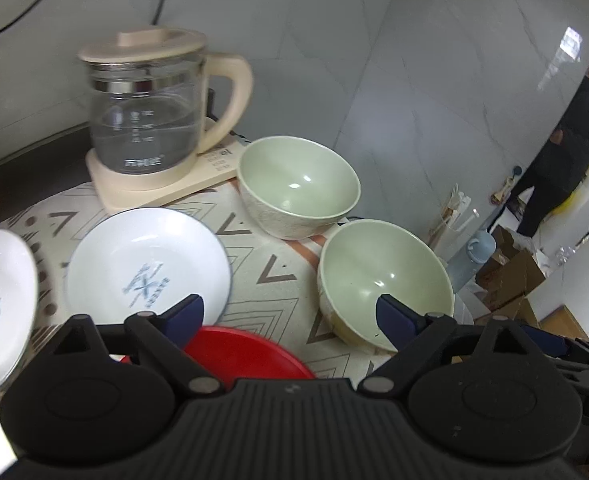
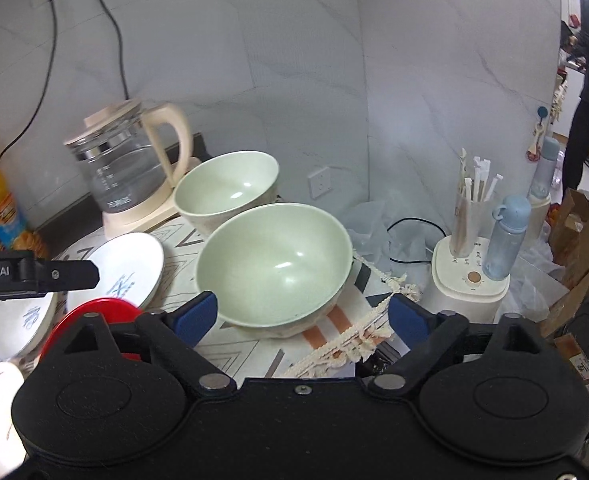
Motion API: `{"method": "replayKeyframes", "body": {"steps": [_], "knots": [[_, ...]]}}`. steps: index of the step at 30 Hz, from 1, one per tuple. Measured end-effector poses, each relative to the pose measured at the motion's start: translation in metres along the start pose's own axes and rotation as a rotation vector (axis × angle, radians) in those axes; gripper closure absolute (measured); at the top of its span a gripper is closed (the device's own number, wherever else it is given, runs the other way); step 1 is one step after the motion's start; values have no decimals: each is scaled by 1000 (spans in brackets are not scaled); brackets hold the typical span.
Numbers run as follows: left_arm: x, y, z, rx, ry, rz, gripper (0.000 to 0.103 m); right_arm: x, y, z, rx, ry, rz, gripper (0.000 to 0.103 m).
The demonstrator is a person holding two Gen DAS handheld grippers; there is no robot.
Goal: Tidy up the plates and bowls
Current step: 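Reach both grippers past the red bowl to the large pale green bowl's rim, then close both grippers on the large green bowl's rim and lift it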
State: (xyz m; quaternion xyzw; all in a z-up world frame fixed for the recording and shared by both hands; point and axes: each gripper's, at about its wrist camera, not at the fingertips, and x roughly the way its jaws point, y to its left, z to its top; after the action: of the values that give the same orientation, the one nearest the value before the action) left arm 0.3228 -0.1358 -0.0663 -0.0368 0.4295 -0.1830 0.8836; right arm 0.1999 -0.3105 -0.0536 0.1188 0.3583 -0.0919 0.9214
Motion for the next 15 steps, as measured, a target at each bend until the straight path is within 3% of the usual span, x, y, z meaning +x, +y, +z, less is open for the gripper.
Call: {"method": "replayKeyframes", "body": {"steps": [4, 7, 15], "knots": [[22, -4, 8, 12, 42, -23, 19, 13, -4, 3, 32, 21, -15, 20], [40, -4, 15, -11, 85, -46, 30, 25, -7, 4, 60, 53, -14, 24], [82, -8, 29, -10, 154, -45, 49, 56, -10, 9, 116, 114, -7, 42]]}}
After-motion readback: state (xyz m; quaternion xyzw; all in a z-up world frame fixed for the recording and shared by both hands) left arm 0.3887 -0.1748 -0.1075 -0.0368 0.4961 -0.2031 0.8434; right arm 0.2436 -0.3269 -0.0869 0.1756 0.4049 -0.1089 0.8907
